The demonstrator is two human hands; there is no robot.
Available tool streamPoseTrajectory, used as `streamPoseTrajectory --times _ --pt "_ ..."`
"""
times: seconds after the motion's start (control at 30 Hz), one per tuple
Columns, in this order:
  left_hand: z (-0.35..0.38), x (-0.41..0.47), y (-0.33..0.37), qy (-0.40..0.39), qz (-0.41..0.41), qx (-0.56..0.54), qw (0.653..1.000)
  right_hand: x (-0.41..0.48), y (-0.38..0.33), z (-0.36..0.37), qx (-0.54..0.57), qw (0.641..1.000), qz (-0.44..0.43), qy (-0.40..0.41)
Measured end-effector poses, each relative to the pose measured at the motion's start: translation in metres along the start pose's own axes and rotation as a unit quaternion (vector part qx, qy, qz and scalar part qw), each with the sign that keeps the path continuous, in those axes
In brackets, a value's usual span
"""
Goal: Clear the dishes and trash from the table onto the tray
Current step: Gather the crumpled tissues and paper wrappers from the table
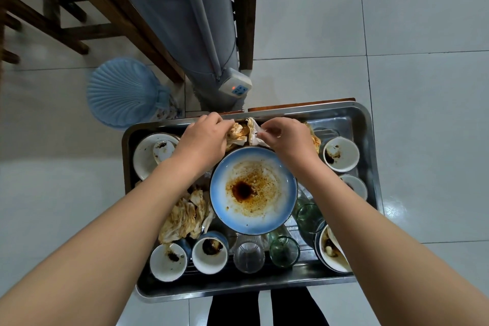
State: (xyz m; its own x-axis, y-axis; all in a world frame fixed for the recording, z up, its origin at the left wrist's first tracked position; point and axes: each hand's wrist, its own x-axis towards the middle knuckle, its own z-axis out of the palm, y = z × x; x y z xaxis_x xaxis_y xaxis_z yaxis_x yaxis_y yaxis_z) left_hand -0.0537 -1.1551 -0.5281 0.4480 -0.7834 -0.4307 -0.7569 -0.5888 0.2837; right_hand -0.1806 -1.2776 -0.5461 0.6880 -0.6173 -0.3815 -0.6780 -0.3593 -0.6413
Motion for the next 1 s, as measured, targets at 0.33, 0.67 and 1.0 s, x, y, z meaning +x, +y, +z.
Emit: streamPoseTrajectory --times 0.33,0.67,1.0 --pt "-0.01 -0.007 0.007 0.035 -0.067 -0.103 0.992 -0.012 -0.013 -0.01 0.043 0.999 0.0 0.0" --pt "-0.05 -0.041 0.026 0.048 -0.133 -0.315 0.939 -0.035 -0.059 -0.042 0.163 0.985 0.052 -0.014" --pt "-0.138 -0.106 0.062 0.126 -0.11 -0.446 0.879 -0.085 -0.146 -0.099 0.252 0.964 0.081 -0.009"
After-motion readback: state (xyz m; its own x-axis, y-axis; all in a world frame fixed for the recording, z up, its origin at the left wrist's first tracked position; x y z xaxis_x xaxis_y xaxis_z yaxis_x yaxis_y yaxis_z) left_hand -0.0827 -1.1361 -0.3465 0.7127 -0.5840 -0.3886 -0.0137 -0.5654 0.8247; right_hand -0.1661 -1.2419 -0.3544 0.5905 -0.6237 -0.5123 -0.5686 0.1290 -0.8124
